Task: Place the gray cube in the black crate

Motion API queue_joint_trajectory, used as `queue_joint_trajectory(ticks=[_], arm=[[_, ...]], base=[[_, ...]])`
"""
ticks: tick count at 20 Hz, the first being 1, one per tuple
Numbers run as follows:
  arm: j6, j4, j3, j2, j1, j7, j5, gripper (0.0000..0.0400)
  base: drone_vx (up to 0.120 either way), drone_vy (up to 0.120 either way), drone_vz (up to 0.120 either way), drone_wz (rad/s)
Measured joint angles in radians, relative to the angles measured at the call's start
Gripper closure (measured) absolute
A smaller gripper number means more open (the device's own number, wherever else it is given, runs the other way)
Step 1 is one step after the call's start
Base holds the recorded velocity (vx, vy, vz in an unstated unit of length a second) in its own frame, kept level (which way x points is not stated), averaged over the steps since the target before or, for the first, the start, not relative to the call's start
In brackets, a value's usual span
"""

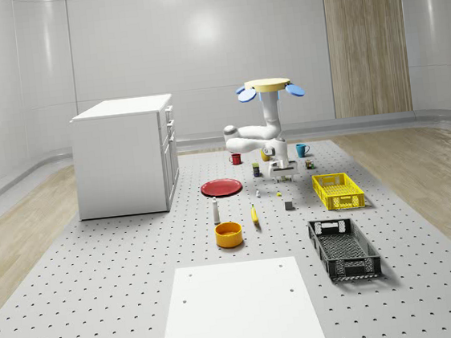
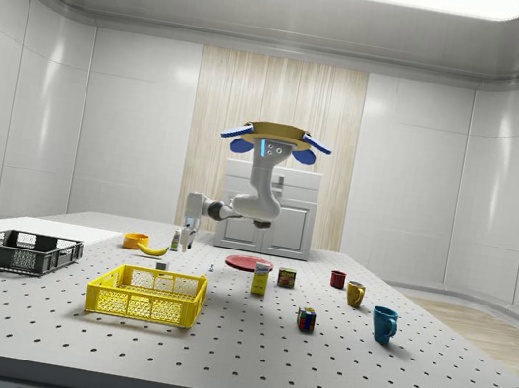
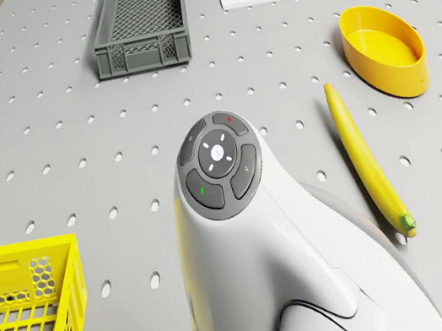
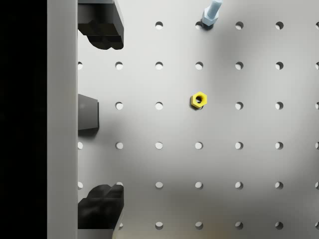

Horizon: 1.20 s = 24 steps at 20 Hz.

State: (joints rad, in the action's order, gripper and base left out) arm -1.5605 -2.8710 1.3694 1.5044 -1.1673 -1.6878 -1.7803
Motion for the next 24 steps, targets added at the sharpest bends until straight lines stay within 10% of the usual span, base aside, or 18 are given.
queue_joint_trajectory(ticks=[24], arm=[[-0.042, 0.01, -0.044, 0.029, -0.01, -0.004, -0.035, 0.0]], base=[[0.088, -0.005, -0.04, 0.0]])
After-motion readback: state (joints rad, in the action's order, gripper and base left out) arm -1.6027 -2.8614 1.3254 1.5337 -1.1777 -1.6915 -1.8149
